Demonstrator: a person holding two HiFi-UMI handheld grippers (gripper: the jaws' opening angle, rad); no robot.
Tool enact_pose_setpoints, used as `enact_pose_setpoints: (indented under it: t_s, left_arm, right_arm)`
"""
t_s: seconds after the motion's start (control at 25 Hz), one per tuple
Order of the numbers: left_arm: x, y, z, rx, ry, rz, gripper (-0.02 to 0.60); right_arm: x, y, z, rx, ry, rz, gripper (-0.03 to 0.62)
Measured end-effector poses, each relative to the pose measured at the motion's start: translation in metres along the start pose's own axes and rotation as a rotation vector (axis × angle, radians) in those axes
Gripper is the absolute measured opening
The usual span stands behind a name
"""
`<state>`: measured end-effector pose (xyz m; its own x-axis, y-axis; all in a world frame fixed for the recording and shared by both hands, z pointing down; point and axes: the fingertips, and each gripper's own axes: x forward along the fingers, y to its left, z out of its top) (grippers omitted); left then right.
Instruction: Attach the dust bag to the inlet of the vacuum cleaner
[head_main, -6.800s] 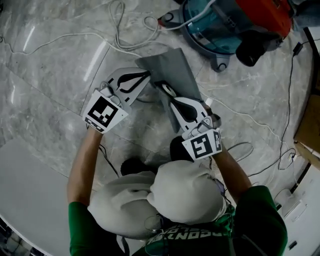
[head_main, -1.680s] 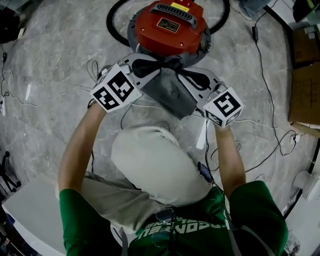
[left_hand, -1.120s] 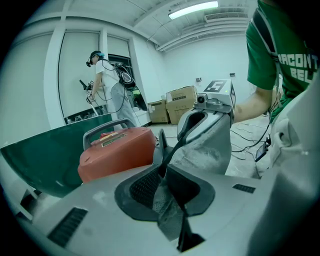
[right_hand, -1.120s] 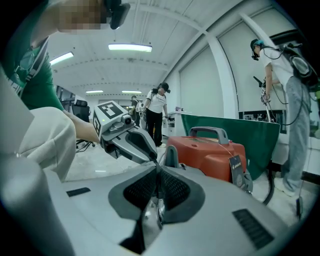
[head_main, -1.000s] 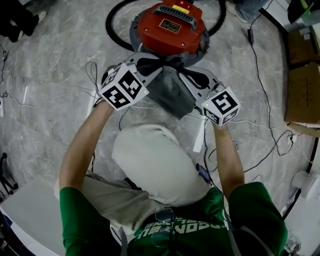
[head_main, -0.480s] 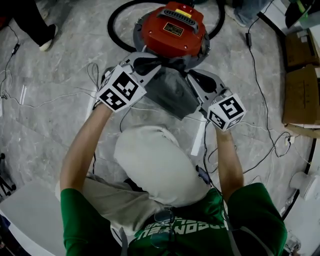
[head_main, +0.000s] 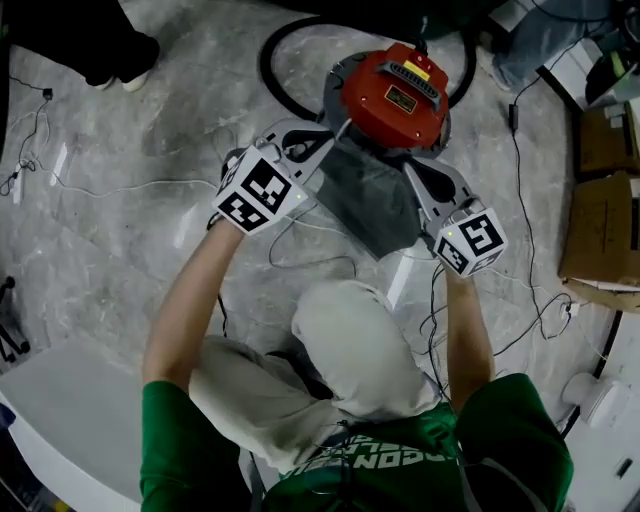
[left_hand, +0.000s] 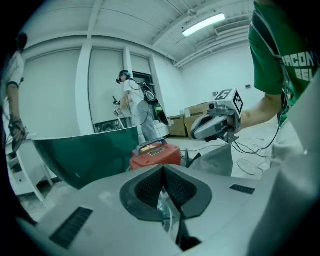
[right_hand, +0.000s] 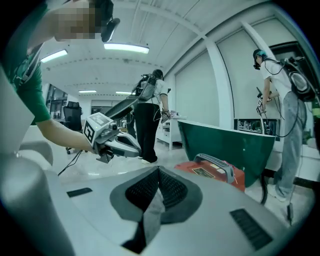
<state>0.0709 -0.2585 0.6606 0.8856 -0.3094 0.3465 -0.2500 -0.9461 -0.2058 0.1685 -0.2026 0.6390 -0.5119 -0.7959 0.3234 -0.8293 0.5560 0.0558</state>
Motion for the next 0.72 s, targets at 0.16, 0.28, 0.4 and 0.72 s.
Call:
enact_pose_setpoints:
  t_s: [0.16,0.28,0.4,0.72]
  left_arm:
    - [-0.072,0.025,0.025,-0.112,-0.048,0.057,0.005]
    - [-0.128,0.032,0.031,-0.188,-0.036,0.111,0.004]
    - [-0.184,0.030,0.037,-0.255,0.020,0.168,0.004]
    - [-0.319,0.039,0.180,-0.405,0.000,0.330,0.004]
  right_arm:
    - [0.013,0.028,0.064,0.018,0.023,0.043,0.008]
    - [0.020,0.056,0.114,0.002,0.045,0.101,0.008]
    - [0.022,0.085,0.163,-0.005,0.060,0.156,0.008]
    - [-0.002,0.162,0.330,0.003,0.055,0.283,0.008]
